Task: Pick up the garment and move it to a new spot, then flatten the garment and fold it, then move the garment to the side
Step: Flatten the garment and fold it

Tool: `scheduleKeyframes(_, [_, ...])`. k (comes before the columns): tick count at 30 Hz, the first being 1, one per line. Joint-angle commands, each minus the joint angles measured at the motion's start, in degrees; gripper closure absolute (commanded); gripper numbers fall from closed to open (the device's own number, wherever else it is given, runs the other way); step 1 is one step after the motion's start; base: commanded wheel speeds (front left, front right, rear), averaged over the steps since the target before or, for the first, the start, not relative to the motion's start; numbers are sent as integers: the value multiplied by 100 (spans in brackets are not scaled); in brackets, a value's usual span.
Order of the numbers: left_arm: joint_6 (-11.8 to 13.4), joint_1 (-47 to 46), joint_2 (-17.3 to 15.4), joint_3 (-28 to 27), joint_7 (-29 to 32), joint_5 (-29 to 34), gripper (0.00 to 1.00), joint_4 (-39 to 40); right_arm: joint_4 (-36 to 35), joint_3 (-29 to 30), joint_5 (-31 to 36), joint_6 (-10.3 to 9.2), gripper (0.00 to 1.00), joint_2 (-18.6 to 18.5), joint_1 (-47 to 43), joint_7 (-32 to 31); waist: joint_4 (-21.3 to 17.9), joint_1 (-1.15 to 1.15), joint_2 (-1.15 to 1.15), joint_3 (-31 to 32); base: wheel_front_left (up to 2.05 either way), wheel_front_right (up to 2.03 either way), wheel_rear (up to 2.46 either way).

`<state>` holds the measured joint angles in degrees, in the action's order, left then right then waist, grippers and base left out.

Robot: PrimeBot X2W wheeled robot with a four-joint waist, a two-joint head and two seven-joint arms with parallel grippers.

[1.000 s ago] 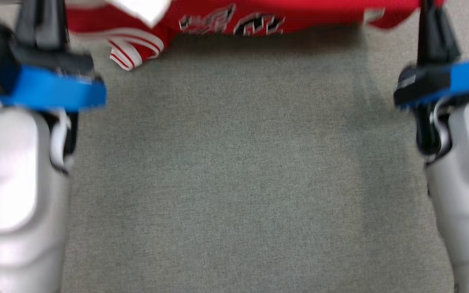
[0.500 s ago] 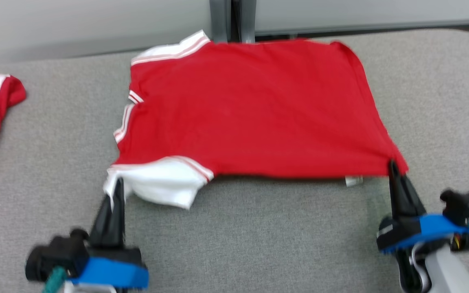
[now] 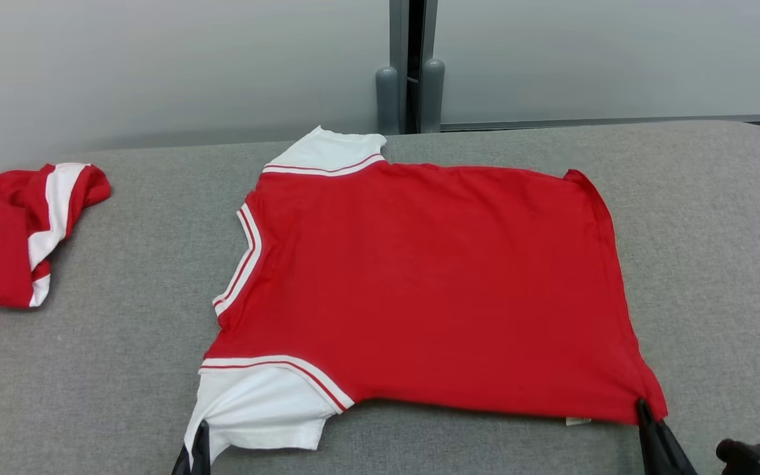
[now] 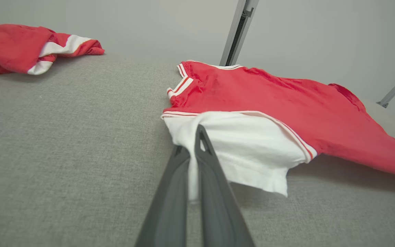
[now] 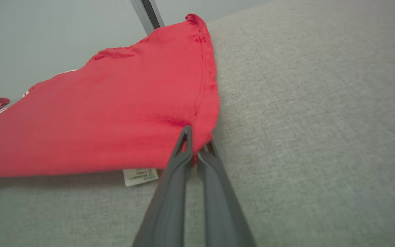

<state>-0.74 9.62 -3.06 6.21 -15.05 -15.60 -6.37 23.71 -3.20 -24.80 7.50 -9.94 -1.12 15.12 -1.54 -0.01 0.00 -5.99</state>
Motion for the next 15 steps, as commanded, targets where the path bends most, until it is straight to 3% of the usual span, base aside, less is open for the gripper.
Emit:
scheduleKeyframes(1, [-20,84,-23,-3,-17,-15,100,-6,-54,13,2,-2,100,25,-156,-6,35,1,0,37,0,0,0])
scheduleKeyframes(7, [-70,124,-7,57,-17,49,100,-93,-239,16,-49,-2,100,106,-504,-127,29,1,0,59,0,0,0])
scheduleKeyframes(15, [-294,-405,-144,148,-17,381,100,-226,-394,-81,-42,-2,100,59,-243,-301,-53,1,0,85,0,0,0])
